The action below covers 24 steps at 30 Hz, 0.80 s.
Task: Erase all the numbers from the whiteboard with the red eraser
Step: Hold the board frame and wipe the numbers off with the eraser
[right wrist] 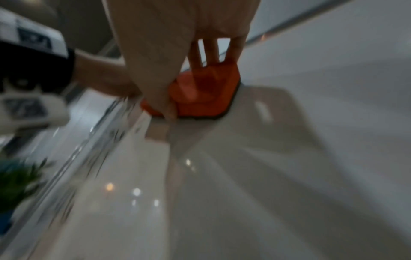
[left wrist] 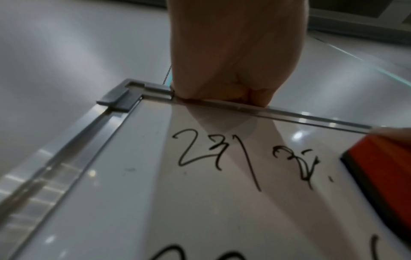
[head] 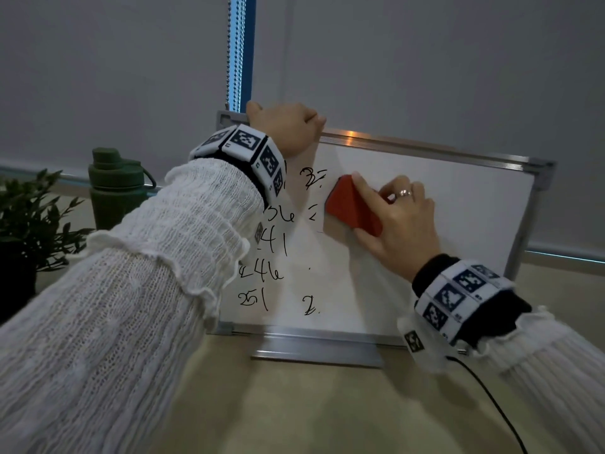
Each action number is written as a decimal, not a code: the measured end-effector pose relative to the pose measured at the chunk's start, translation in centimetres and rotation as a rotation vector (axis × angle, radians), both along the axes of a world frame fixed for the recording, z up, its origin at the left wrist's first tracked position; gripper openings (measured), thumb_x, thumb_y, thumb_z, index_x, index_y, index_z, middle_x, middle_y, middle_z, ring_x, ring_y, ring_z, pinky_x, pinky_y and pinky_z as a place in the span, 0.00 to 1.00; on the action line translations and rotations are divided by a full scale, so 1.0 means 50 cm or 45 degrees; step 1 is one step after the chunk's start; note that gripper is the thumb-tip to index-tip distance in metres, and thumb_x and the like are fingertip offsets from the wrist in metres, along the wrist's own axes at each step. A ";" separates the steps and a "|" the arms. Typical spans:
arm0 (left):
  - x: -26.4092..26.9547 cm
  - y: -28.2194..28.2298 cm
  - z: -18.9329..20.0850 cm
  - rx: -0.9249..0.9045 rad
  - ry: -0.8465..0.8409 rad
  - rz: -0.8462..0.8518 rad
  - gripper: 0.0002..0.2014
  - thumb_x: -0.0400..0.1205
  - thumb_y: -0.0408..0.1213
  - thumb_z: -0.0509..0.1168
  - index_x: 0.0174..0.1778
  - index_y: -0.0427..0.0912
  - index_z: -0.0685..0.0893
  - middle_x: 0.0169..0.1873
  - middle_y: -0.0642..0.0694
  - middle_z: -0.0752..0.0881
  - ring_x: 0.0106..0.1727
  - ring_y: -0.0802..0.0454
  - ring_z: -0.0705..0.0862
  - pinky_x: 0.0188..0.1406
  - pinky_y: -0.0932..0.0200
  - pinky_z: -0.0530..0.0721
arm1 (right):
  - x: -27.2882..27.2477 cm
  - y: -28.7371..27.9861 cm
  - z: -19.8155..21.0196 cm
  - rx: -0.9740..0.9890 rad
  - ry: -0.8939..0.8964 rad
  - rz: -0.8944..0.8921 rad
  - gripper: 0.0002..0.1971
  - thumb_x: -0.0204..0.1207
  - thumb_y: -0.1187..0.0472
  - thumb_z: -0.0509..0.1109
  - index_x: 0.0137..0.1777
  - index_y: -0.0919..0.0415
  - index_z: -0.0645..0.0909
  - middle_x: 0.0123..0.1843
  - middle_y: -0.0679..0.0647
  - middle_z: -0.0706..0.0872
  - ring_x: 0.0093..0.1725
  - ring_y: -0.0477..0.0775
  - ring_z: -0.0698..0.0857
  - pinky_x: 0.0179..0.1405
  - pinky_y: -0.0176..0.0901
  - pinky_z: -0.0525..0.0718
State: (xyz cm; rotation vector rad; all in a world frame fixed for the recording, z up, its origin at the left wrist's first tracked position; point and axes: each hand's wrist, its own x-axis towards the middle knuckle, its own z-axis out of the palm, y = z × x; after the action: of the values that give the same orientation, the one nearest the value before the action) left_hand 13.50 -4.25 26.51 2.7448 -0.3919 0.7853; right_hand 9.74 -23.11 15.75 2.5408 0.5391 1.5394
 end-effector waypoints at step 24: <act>0.007 0.002 -0.004 -0.054 -0.051 -0.013 0.17 0.85 0.50 0.43 0.40 0.49 0.74 0.40 0.48 0.78 0.47 0.48 0.73 0.75 0.39 0.51 | -0.024 -0.017 -0.220 -0.696 0.192 0.179 0.36 0.55 0.50 0.79 0.66 0.45 0.74 0.47 0.55 0.68 0.39 0.55 0.67 0.30 0.45 0.73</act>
State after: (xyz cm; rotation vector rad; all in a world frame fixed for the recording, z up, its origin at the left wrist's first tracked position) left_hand 13.87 -4.13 26.30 2.6896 -0.3921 0.8379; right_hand 8.56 -23.94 4.75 2.2302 1.0162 1.0451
